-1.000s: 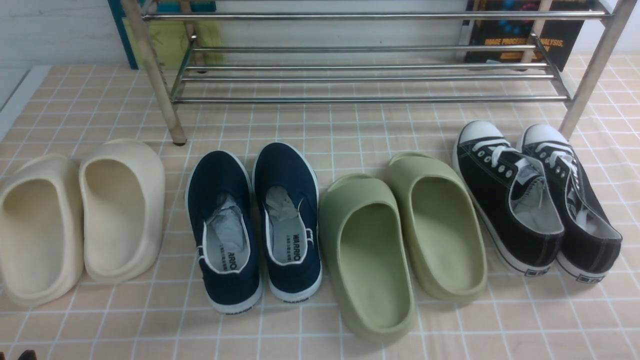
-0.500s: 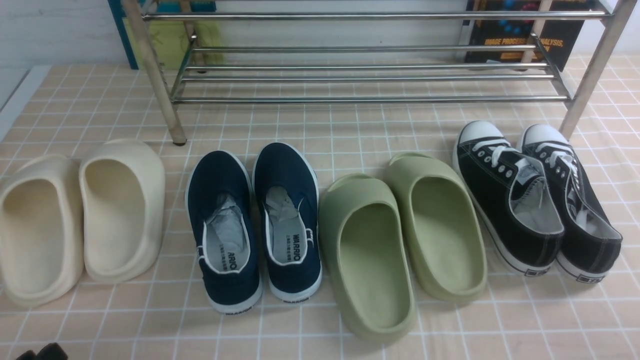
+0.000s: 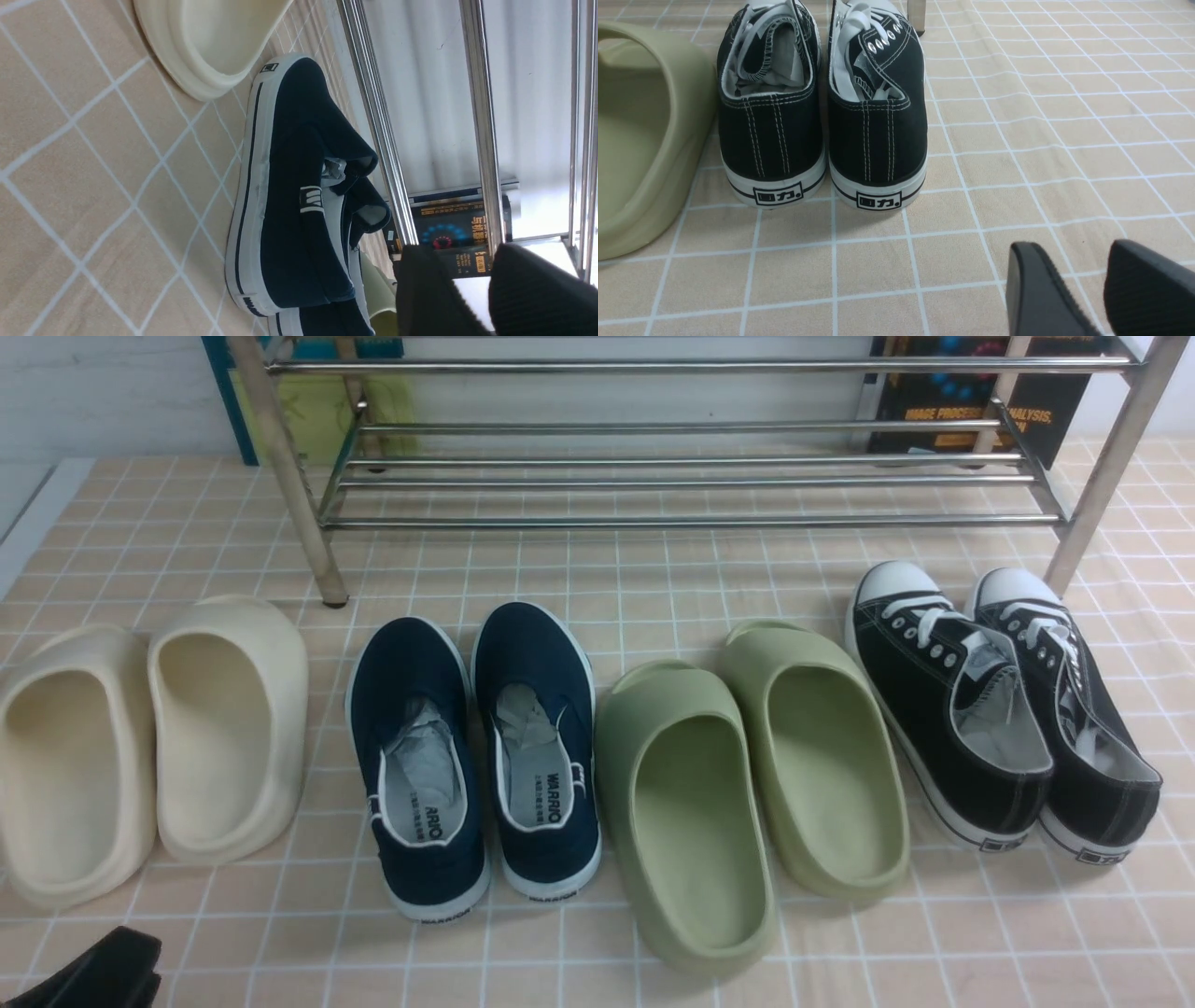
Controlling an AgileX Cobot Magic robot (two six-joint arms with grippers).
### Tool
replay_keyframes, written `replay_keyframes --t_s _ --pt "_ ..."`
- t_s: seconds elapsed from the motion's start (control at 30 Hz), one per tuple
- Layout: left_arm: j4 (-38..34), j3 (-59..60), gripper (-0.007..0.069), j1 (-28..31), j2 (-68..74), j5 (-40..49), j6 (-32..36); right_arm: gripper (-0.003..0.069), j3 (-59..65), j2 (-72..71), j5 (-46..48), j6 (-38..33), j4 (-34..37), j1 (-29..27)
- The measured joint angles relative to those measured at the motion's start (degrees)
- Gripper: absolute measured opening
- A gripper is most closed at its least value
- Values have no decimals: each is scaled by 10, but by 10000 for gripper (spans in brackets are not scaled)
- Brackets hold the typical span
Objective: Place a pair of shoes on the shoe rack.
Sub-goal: Use the left arm to grab the shoe closest to it
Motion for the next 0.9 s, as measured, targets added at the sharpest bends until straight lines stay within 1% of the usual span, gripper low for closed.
replay_keyframes --t_s 0.13,0.17,0.2,0.23,0.27,0.33,0.4,0.43,0.47,0.5,0.53,0.57,0.6,0.67,0.7,0.77,0.8,0.9 --pt "-14 -6 239 0 0 9 13 240 0 0 0 0 0 0" --pt "-14 -34 239 0 0 30 66 240 0 0 0 0 0 0" --pt "-14 -53 239 0 0 39 98 240 0 0 0 0 0 0" --pt "-13 -64 239 0 0 43 115 240 0 0 0 0 0 0" --pt "-3 -105 230 0 0 59 178 240 0 0 0 0 0 0" --pt "46 -185 188 0 21 101 260 240 0 0 0 0 0 0" --pt "106 -239 137 0 63 146 283 240 0 0 0 0 0 0" --pt "115 -245 122 0 69 153 284 240 0 0 0 0 0 0" --pt "202 -304 60 0 134 218 288 240 0 0 0 0 0 0" --pt "253 -336 32 0 173 255 287 240 0 0 0 0 0 0" --pt "282 -354 22 0 197 276 287 240 0 0 0 0 0 0" --pt "336 -389 8 0 245 318 285 240 0 0 0 0 0 0" --pt "375 -416 2 0 284 350 283 240 0 0 0 0 0 0" --pt "427 -458 2 0 353 409 281 240 0 0 0 0 0 0" --pt "447 -477 2 0 390 433 281 240 0 0 0 0 0 0" --pt "460 -493 2 -1 432 453 280 240 0 0 0 0 0 0" --pt "469 -514 6 -11 474 471 274 240 0 0 0 0 0 0" --pt "473 -543 36 -53 552 473 267 240 0 0 0 0 0 0"
